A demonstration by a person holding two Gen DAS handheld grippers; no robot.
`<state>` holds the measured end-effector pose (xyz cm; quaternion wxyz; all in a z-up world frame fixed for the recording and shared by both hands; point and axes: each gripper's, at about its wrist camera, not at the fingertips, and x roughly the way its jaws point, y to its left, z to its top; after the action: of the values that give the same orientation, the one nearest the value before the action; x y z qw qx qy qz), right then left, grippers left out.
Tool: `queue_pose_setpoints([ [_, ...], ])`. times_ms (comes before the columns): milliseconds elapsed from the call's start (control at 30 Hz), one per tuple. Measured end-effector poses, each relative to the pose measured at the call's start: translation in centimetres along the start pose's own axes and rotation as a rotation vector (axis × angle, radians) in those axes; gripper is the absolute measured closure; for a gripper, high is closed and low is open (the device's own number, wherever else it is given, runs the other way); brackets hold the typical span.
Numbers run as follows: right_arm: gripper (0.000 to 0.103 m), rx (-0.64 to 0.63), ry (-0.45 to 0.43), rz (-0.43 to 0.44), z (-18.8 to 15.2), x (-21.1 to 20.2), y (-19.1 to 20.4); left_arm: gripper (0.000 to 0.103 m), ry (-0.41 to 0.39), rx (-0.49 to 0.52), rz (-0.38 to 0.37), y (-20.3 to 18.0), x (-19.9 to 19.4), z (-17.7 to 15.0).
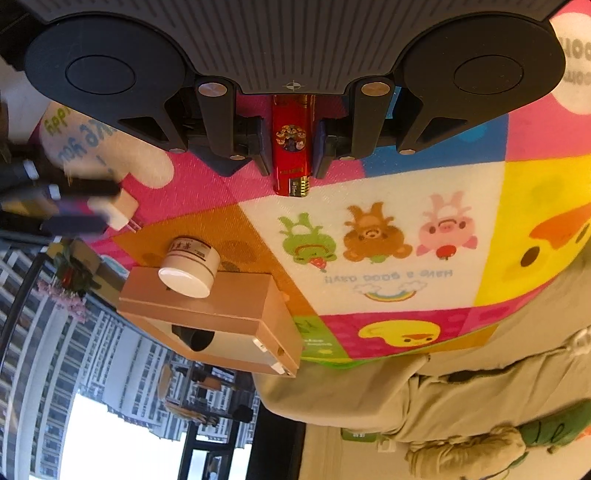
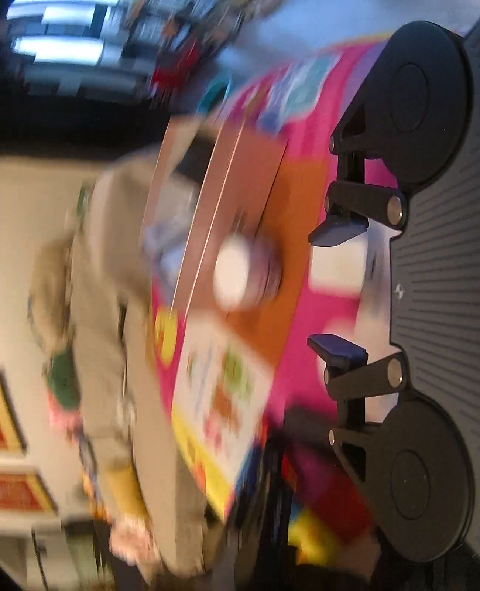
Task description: Organize rigid objects
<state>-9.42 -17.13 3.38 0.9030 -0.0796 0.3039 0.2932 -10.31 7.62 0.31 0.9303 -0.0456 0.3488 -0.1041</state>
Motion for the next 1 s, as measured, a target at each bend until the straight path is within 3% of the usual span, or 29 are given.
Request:
queue_pose_setpoints([
  [133, 0.039, -0.020, 0.042, 0.213, 1.2, 1.3, 2.9, 0.076, -0.008, -0.050, -0.030, 0.8, 0.0, 0.0],
  [233, 0.039, -0.081, 0.097, 0.275, 1.4, 3.3, 5.3, 0.076, -0.014, -0.051, -0.038, 0.8, -0.1, -0.1],
  [300, 0.043, -0.132, 0.127, 0.257, 1.1, 4.2, 6.4, 0.076, -0.018, -0.045, -0.038, 0.8, -0.2, -0.2],
  [400, 0.063, -0.186, 0.115, 0.201, 0.8, 4.0, 6.6, 0.076, -0.023, -0.046, -0.037, 0.7, -0.2, -0.2],
  [433, 0.065, -0.176, 0.117, 0.181, 1.0, 3.9, 5.9, 0.076, -0.023, -0.045, -0.037, 0.7, -0.2, -0.2],
  [733, 0.065, -0.061, 0.114, -0.025, 0.8, 3.6, -0.1, 0.076, -0.023, 0.050, -0.007, -1.9, 2.2, 1.2],
  [833, 0.063, -0.054, 0.109, -0.026, 0.7, 3.8, -0.3, 0.076, -0.023, 0.138, 0.041, -3.2, 2.3, 1.0],
  [1000, 0.062, -0.038, 0.090, -0.021, 1.0, 4.7, 0.0, 0.076, -0.018, 0.121, 0.025, -2.8, 1.8, 0.6],
])
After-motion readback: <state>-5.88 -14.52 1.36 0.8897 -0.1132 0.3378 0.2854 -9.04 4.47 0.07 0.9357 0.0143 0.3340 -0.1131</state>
